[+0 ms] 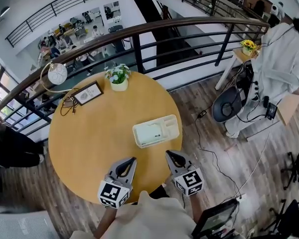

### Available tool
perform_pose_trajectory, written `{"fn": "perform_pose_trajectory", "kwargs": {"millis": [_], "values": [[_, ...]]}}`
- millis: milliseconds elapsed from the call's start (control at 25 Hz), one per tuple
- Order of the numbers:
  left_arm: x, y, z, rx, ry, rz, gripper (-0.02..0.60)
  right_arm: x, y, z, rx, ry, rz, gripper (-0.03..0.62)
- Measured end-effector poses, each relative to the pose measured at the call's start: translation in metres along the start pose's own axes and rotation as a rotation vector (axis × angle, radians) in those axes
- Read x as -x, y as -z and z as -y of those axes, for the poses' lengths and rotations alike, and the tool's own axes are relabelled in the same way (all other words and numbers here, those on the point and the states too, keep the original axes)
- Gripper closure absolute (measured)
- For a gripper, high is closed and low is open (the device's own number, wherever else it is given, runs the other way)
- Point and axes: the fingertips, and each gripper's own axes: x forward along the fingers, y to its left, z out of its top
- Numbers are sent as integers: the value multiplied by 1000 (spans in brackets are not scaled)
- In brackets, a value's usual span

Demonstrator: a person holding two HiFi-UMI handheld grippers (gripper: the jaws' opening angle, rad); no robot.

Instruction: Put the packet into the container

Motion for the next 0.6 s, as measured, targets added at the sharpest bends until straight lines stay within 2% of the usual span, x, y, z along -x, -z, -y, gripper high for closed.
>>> {"fn": "perform_pose_trajectory", "kwargs": {"millis": [200, 600], "values": [[27, 20, 14, -12, 25, 3, 577, 17, 3, -32, 24, 42, 25, 589], [118, 56, 18, -20, 98, 41, 577, 47, 18, -131, 49, 163, 29, 589]]}}
